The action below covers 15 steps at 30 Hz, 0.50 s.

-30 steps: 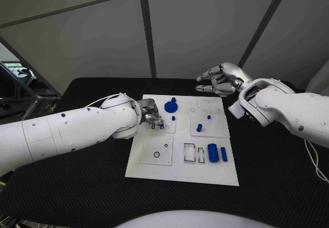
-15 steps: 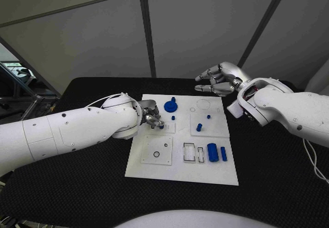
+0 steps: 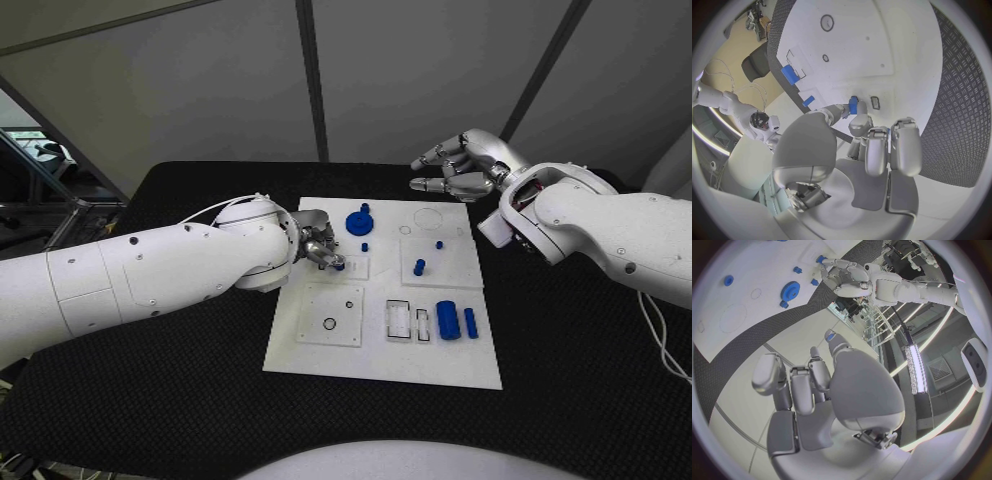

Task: Assemble the parts on the task board

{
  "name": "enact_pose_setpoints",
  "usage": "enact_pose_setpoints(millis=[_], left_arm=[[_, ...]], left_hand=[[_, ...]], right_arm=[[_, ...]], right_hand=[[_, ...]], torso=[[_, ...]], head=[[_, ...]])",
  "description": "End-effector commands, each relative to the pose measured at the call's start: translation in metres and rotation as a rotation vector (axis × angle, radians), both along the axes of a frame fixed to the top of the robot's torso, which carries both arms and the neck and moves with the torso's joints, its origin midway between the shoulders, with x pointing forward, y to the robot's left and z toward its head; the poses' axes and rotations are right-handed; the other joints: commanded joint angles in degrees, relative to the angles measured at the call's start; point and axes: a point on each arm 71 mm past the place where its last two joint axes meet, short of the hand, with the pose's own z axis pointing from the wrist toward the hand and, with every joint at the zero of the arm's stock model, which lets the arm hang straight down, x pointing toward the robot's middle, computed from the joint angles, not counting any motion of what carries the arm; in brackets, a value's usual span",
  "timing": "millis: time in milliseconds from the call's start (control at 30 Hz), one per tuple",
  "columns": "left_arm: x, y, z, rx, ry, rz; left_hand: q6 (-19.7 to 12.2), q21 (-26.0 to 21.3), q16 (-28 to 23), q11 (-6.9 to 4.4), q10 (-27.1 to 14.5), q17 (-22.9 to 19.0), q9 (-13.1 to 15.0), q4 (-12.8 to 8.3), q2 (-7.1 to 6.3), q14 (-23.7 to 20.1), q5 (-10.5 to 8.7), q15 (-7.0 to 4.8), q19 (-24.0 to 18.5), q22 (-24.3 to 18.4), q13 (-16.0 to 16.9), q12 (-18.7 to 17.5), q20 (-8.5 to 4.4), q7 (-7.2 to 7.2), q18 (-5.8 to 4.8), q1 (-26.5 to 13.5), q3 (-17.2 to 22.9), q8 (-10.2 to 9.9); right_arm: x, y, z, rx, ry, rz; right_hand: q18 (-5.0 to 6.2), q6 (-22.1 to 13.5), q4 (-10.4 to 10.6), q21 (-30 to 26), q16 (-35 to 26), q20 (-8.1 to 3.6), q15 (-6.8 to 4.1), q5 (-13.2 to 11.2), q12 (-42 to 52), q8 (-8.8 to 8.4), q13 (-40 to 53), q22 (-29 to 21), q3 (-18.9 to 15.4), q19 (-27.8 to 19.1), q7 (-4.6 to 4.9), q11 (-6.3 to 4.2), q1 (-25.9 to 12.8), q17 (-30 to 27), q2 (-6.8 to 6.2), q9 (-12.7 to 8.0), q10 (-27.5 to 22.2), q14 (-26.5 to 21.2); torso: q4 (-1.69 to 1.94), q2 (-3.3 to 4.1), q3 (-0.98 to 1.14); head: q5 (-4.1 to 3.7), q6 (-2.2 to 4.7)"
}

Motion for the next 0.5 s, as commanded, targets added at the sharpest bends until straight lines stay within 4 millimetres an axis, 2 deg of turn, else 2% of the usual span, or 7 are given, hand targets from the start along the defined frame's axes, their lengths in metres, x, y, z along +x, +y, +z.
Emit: enact_pose_setpoints(millis=[33,300,500], left_arm=[[-0.0013,0.0002,-0.0025,0.021,0.017,-0.013],[-0.0006,-0.0005,-0.0026,0.021,0.016,-0.012],[0.0,-0.0011,-0.0028,0.021,0.017,-0.012]], left_hand=[[0.01,0.31,0.38,-0.11,0.04,14.82,0.12,-8.58,0.23,5.85,0.26,-0.38,1.89,3.34,-0.17,-0.42,-0.47,-0.17,-4.85,-0.16,8.53,0.2],[0.14,0.4,0.38,-0.5,0.43,14.83,0.67,-7.65,0.1,5.85,0.21,-0.61,1.96,3.57,-0.23,-0.35,-0.59,-0.79,-4.88,-2.22,7.13,0.72],[0.76,0.48,0.39,-0.88,0.74,14.84,0.62,-5.96,0.05,5.85,0.03,-0.92,2.06,3.85,0.01,0.04,-0.85,-1.35,-4.93,-4.79,3.95,0.61]], right_arm=[[-0.0001,0.0009,0.0012,-0.002,-0.004,0.009],[-0.0002,0.0008,0.0012,-0.002,-0.004,0.008],[-0.0002,0.0007,0.0012,-0.002,-0.003,0.008]], right_hand=[[0.66,0.14,0.2,-0.33,-0.33,-0.13,-0.28,0.39,-0.16,0.22,0.01,-0.01,-0.04,-0.2,-0.06,-0.1,-0.34,4.46,0.36,-0.07,-0.1,3.42],[0.66,0.14,0.2,-0.33,-0.33,-0.13,-0.28,0.39,-0.16,0.22,0.01,-0.01,-0.04,-0.2,-0.06,-0.1,-0.34,4.46,0.36,-0.07,-0.1,3.42],[0.66,0.14,0.2,-0.33,-0.33,-0.13,-0.28,0.39,-0.16,0.22,0.01,-0.01,-0.04,-0.2,-0.06,-0.1,-0.34,4.46,0.36,-0.07,-0.1,3.42]], torso=[[0.0,0.03,0.02],[-0.05,0.06,0.03],[-0.04,0.05,0.05]], head=[[0.03,-0.07],[0.04,-0.1],[0.05,-0.2]])
